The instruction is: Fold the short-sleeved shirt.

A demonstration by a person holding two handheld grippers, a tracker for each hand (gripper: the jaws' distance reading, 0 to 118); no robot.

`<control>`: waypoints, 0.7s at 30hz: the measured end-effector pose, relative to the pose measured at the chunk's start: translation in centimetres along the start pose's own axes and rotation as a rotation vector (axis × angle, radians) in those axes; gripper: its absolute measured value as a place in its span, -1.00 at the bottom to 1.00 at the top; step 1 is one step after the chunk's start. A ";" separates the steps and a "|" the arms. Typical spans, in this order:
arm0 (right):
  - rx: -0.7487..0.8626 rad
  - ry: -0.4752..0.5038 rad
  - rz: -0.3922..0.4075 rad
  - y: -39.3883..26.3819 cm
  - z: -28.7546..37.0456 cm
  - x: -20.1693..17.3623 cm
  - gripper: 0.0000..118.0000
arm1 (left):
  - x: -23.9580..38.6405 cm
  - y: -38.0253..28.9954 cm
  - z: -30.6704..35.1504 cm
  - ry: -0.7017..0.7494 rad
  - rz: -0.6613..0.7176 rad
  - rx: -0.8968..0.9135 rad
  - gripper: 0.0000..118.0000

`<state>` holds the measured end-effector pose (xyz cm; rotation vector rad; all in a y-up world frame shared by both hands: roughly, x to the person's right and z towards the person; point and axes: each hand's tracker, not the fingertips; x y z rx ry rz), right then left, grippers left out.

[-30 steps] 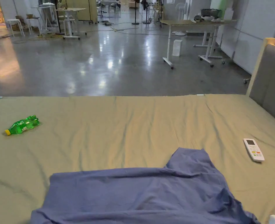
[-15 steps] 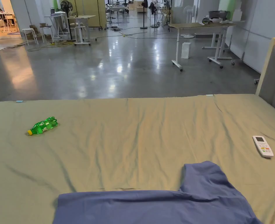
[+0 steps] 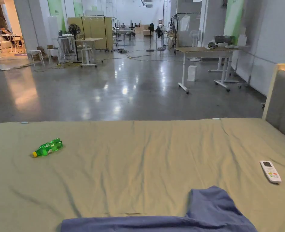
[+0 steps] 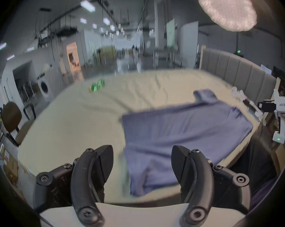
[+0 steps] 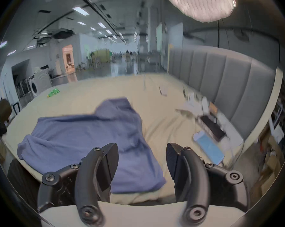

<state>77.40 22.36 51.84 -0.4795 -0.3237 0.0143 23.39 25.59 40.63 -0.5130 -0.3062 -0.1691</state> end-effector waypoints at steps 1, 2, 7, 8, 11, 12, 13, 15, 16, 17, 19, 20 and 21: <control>0.063 0.013 0.015 0.9 1.1 -0.7 0.09 | 0.8 1.4 1.2 -0.001 -0.014 0.068 0.27; 0.121 0.033 0.023 1.8 2.0 -1.3 0.09 | 0.9 2.1 2.1 -0.004 -0.025 0.124 0.26; 0.309 0.162 0.061 5.8 5.4 -4.6 0.09 | 4.1 6.0 6.3 0.006 -0.063 0.384 0.27; 0.337 0.181 0.078 6.4 5.8 -5.1 0.09 | 4.4 6.3 6.6 0.002 -0.055 0.408 0.27; 0.365 0.218 0.104 7.0 6.1 -6.3 0.09 | 5.4 6.9 6.8 0.003 -0.035 0.424 0.26; 0.356 0.218 0.096 6.9 6.1 -6.7 0.09 | 5.6 7.1 6.9 -0.004 -0.027 0.421 0.23; 0.361 0.224 0.108 7.0 6.1 -7.0 0.08 | 5.6 7.3 7.0 -0.017 -0.021 0.417 0.13; 0.335 0.240 0.099 6.8 5.7 -7.3 -0.11 | 5.8 7.2 6.8 -0.023 -0.017 0.419 -0.39; 0.336 0.246 0.094 6.7 5.7 -7.3 -0.36 | 5.9 7.2 6.9 -0.022 -0.022 0.420 -0.77; 0.336 0.246 0.090 6.6 5.7 -7.5 -0.60 | 6.0 7.3 6.9 -0.015 -0.031 0.417 -0.80; 0.332 0.239 0.088 6.4 5.6 -7.5 -0.88 | 6.1 7.1 6.9 -0.024 -0.072 0.403 -0.92; 0.332 0.239 0.091 6.4 5.6 -7.4 -0.99 | 6.2 7.2 7.0 -0.016 -0.080 0.400 -0.94; 0.325 0.237 0.087 6.4 5.6 -7.5 -1.00 | 6.4 7.2 7.1 -0.011 -0.091 0.397 -0.98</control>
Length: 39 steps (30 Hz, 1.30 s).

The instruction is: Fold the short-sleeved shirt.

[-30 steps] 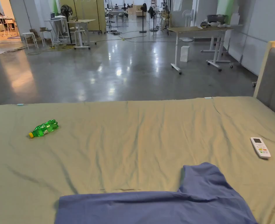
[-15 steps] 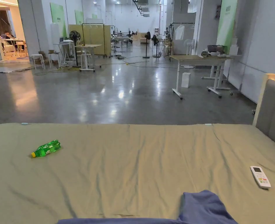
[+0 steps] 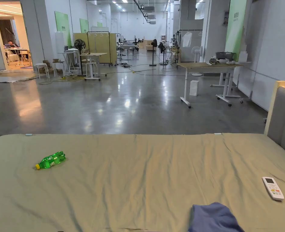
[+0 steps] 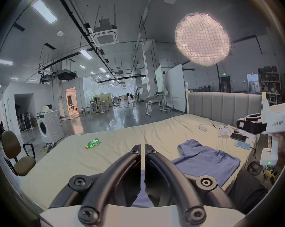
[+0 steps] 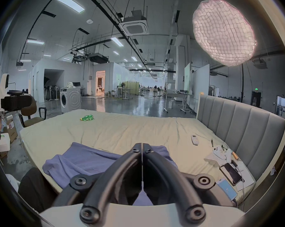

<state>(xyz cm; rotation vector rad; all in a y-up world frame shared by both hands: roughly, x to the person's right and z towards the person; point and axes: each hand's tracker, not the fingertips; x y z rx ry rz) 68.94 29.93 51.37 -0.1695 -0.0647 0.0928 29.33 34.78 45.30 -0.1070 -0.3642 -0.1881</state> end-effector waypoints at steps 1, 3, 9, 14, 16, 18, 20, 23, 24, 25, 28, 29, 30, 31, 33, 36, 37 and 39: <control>0.002 -0.003 0.006 0.1 0.0 0.0 -1.00 | 0.1 -0.1 0.1 -0.006 -0.003 -0.005 -1.00; -0.006 0.001 0.005 0.0 -0.1 0.0 -1.00 | 0.1 -0.1 0.1 -0.009 -0.002 -0.006 -1.00; -0.004 0.004 0.002 0.1 -0.6 0.1 -1.00 | -0.3 -0.4 -1.1 -0.016 0.042 -0.032 -1.00; -0.037 0.013 -0.037 -0.9 -1.3 0.5 -1.00 | -1.8 -1.0 -3.0 -0.013 0.113 -0.089 -1.00; -0.080 0.017 -0.066 -1.7 -1.8 0.6 -1.00 | -2.8 -1.5 -4.4 0.002 0.139 -0.109 -1.00; -0.099 0.025 -0.069 -2.4 -2.2 0.7 -1.00 | -4.2 -3.0 -6.7 -0.006 0.164 -0.190 -1.00; -0.150 0.055 -0.101 -3.4 -2.8 0.9 -1.00 | -6.2 -5.7 -10.8 -0.040 0.237 -0.299 -1.00; -0.186 0.054 -0.098 -4.4 -3.5 1.0 -1.00 | -9.7 -10.9 -17.3 -0.065 0.375 -0.483 -0.83; -0.196 0.046 -0.090 -4.6 -3.6 1.0 -1.00 | -10.6 -12.2 -19.2 -0.080 0.406 -0.533 -0.60; -0.201 0.044 -0.087 -4.8 -3.5 1.2 -1.00 | -11.2 -12.9 -21.4 -0.143 0.455 -0.610 -0.16; -0.249 0.059 -0.152 -5.9 -3.5 2.2 -1.00 | -13.1 -16.3 -26.7 -0.115 0.542 -0.715 0.44; -0.266 0.059 -0.185 -6.3 -3.6 2.7 -1.00 | -13.8 -17.2 -28.2 -0.071 0.554 -0.721 0.44; -0.279 0.055 -0.201 -6.8 -3.5 3.1 -1.00 | -14.1 -17.7 -29.5 -0.047 0.550 -0.721 0.43; -0.285 0.036 -0.192 -7.1 -3.4 3.5 -1.00 | -14.3 -18.1 -30.8 -0.036 0.543 -0.732 0.43; -0.307 -0.003 -0.181 -7.3 -3.2 4.0 -1.00 | -13.5 -18.6 -32.3 0.039 0.489 -0.732 0.43; -0.316 -0.027 -0.181 -7.2 -2.7 4.6 -1.00 | -12.6 -19.5 -35.2 0.051 0.436 -0.793 0.38; -0.324 -0.033 -0.186 -7.3 -2.7 4.9 -1.00 | -12.4 -20.0 -36.0 0.039 0.410 -0.815 0.25; -0.339 -0.048 -0.184 -7.4 -2.7 5.0 -1.00 | -11.1 -20.5 -37.1 0.044 0.349 -0.878 -0.24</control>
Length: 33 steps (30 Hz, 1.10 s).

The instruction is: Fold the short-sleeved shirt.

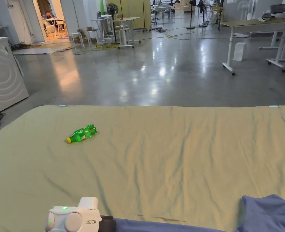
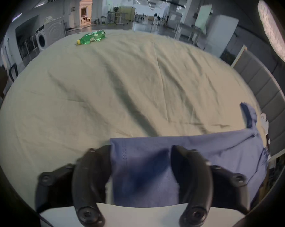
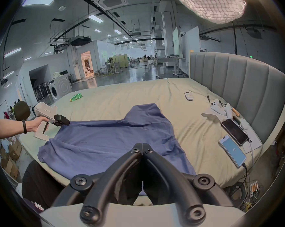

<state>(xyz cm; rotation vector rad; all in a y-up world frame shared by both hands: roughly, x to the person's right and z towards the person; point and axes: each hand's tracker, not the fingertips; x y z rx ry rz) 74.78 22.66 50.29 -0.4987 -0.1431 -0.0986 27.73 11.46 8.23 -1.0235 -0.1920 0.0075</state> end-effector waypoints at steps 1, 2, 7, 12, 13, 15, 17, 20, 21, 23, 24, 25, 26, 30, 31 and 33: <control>-0.006 -0.007 0.004 0.0 0.0 0.0 -1.00 | 0.8 -0.2 -0.3 0.035 -0.041 -0.004 -0.40; -0.011 -0.013 0.009 0.0 -0.1 0.0 -1.00 | 1.6 -0.8 0.0 0.060 -0.090 -0.012 -0.63; -0.022 0.007 0.016 0.3 -1.4 0.2 -1.00 | 4.0 -1.1 -1.4 0.082 -0.272 -0.044 -0.86; -0.047 0.058 0.037 3.4 -7.7 1.9 -0.79 | 5.3 0.8 -1.0 0.062 -0.230 -0.143 -0.87; -0.113 0.075 0.010 4.2 -10.2 2.6 -0.26 | 5.3 1.0 -1.0 0.057 -0.229 -0.151 -0.87; -0.173 0.077 0.011 6.0 -15.1 4.0 0.27 | 4.9 1.3 -2.2 0.055 -0.219 -0.159 -0.87; -0.259 0.062 -0.043 7.3 -20.9 6.1 0.26 | 4.8 1.4 -2.2 0.049 -0.204 -0.165 -0.87; -0.418 0.018 -0.089 7.0 -28.6 9.5 0.25 | 3.4 1.8 -2.8 0.031 -0.187 -0.168 -0.87; -0.449 -0.035 -0.090 6.6 -30.6 10.1 0.25 | 3.4 1.9 -2.7 0.026 -0.179 -0.164 -0.87; -0.501 -0.096 -0.043 5.7 -33.8 11.3 0.22 | 4.3 1.5 -2.3 0.021 -0.194 -0.160 -0.87; -0.504 -0.095 -0.013 5.5 -34.8 11.5 0.20 | 4.3 1.4 -2.2 0.020 -0.202 -0.155 -0.87; -0.515 -0.111 0.019 5.3 -35.6 11.5 0.14 | 4.3 1.4 -2.2 0.018 -0.203 -0.151 -0.87; -0.524 -0.115 0.011 5.1 -36.0 11.4 0.13 | 4.2 1.3 -2.1 0.016 -0.200 -0.146 -0.87; -0.435 -0.088 0.059 6.1 -32.7 8.8 -0.93 | 4.5 0.3 -1.5 0.028 -0.214 -0.110 -0.87; -0.457 -0.058 0.046 5.8 -32.8 8.7 -0.93 | 4.7 0.0 -1.1 0.037 -0.247 -0.090 -0.87; -0.479 -0.063 0.062 5.8 -32.8 8.5 -0.93 | 5.0 0.1 -0.5 0.047 -0.252 -0.088 -0.88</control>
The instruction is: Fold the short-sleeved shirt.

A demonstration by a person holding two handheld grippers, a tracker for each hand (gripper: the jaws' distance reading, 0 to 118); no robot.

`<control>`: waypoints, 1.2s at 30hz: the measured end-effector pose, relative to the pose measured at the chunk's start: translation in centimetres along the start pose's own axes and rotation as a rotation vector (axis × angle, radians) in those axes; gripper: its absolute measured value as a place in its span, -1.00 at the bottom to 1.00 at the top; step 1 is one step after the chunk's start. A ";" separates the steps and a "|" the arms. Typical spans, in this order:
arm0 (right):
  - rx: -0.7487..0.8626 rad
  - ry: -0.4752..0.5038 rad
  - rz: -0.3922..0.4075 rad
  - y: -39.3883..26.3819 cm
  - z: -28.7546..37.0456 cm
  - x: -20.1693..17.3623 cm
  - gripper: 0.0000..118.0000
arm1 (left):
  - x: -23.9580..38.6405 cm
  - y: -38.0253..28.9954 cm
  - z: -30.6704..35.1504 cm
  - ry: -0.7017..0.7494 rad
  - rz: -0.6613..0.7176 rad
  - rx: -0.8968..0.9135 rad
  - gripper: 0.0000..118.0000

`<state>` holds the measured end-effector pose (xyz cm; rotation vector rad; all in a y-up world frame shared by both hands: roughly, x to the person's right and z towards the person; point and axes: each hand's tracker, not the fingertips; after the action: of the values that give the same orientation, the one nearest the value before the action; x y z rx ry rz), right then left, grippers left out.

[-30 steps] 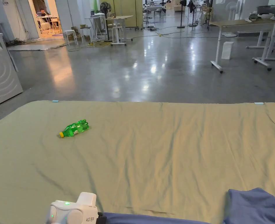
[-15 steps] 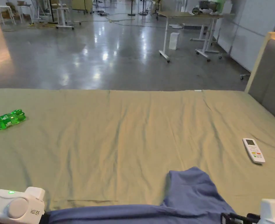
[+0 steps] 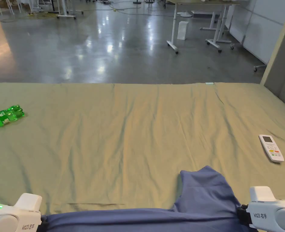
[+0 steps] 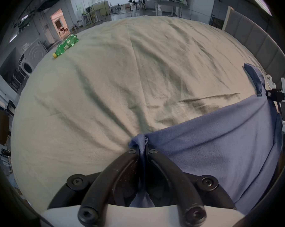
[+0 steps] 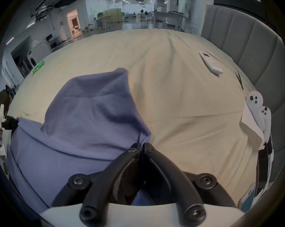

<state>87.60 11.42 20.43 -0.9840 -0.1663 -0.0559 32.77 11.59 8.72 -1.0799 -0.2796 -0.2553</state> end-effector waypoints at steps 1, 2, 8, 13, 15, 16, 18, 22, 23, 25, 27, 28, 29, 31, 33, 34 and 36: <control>0.004 0.004 -0.002 0.0 0.5 0.2 -0.93 | -0.4 0.3 0.6 -0.001 -0.001 0.005 -0.88; 0.027 0.026 -0.029 0.0 0.5 0.9 -0.94 | -1.2 0.2 1.7 -0.013 -0.012 0.040 -0.88; 0.247 0.080 -0.133 -4.3 11.0 2.9 -0.94 | -4.1 -4.9 13.9 -0.101 0.077 0.249 -0.88; 0.306 0.061 -0.183 -13.2 18.2 3.7 -0.94 | -4.6 -14.3 18.9 -0.165 0.107 0.249 -0.88; 0.288 0.048 -0.171 -15.7 19.5 2.8 -0.94 | -4.0 -17.7 18.7 -0.194 0.157 0.252 -0.88; 0.264 0.007 -0.161 -17.2 19.6 2.5 -0.94 | -3.5 -19.1 18.2 -0.202 0.163 0.228 -0.88; 0.218 0.000 -0.154 -19.6 18.8 2.1 -0.94 | -2.5 -20.8 17.7 -0.202 0.138 0.198 -0.88; 0.159 -0.030 -0.129 -22.6 17.4 1.5 -0.94 | -3.6 -23.8 15.7 -0.208 0.191 0.148 -0.88; 0.146 -0.036 -0.119 -22.9 17.1 1.5 -0.94 | -3.9 -24.1 15.4 -0.229 0.218 0.139 -0.88; 0.135 -0.042 -0.115 -23.3 16.7 1.3 -0.94 | -3.8 -24.4 15.2 -0.221 0.208 0.143 -0.88; 0.126 -0.050 -0.098 -22.9 17.3 0.0 -0.93 | -3.6 -24.3 14.5 -0.208 0.178 0.131 -0.80; 0.124 -0.058 -0.087 -22.8 17.0 -0.2 -0.80 | -3.4 -24.2 14.1 -0.189 0.145 0.141 -0.53; 0.119 -0.061 -0.078 -22.7 16.7 -0.3 -0.49 | -3.0 -24.4 13.8 -0.170 0.127 0.143 -0.25; 0.097 -0.098 -0.039 -22.8 17.0 -0.5 -0.36 | -2.9 -24.4 13.7 -0.120 0.091 0.153 -0.14; 0.122 -0.147 -0.014 -23.0 18.1 -0.6 0.06 | -2.8 -24.4 15.3 -0.092 0.087 0.194 0.26; 0.141 -0.150 -0.012 -23.1 18.9 -0.1 0.04 | -2.7 -24.4 16.3 -0.067 0.079 0.222 0.33; 0.206 -0.169 -0.028 -23.0 20.9 -0.1 0.04 | -1.9 -24.1 19.2 0.007 -0.010 0.269 0.33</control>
<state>82.33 16.05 50.72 -0.7804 -0.3344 0.0191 20.95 17.96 36.51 -0.8119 -0.3040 -0.2234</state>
